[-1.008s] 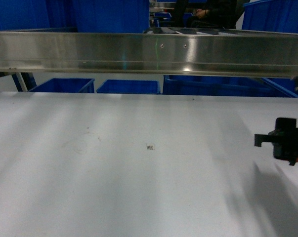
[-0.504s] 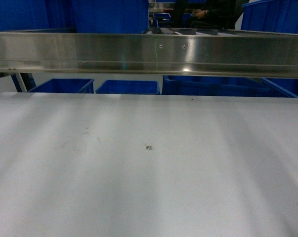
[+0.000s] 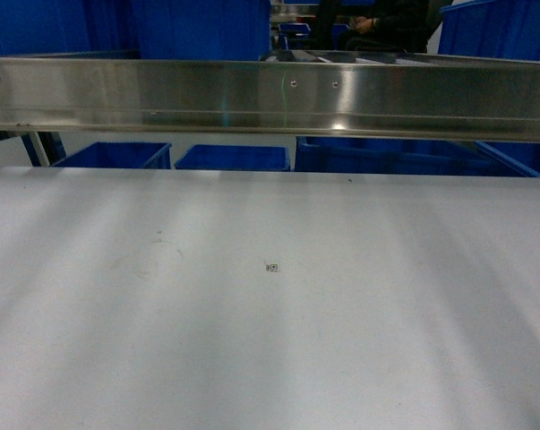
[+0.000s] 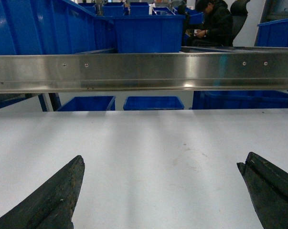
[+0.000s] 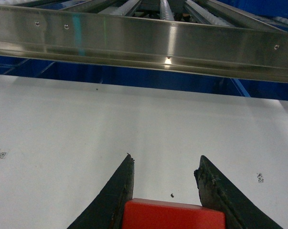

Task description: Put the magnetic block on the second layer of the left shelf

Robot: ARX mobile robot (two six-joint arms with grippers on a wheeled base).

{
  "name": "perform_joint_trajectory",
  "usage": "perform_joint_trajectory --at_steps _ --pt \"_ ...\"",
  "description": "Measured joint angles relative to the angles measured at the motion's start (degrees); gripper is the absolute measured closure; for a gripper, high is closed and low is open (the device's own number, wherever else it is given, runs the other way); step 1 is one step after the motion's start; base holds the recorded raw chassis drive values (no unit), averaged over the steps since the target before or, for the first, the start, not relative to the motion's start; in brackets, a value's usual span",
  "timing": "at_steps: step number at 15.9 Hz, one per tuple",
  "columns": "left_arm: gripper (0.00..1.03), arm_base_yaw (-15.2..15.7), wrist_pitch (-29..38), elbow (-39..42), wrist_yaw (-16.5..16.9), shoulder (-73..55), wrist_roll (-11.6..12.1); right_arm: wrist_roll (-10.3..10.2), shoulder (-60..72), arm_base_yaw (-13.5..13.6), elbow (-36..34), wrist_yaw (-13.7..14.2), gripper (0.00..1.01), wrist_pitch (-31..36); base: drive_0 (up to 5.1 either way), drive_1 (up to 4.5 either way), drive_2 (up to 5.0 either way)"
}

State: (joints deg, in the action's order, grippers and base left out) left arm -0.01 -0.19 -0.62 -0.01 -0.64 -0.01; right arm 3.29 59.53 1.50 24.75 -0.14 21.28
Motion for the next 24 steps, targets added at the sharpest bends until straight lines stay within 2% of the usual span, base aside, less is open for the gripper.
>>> perform_joint_trajectory --at_steps 4,24 --pt "0.05 0.0 0.0 0.0 0.0 0.0 0.0 0.26 0.0 0.0 0.0 0.11 0.67 0.0 0.0 0.0 0.0" --pt "0.05 0.0 0.02 0.0 -0.02 0.0 0.0 0.44 0.02 0.0 -0.2 0.35 0.67 -0.04 -5.0 2.45 2.4"
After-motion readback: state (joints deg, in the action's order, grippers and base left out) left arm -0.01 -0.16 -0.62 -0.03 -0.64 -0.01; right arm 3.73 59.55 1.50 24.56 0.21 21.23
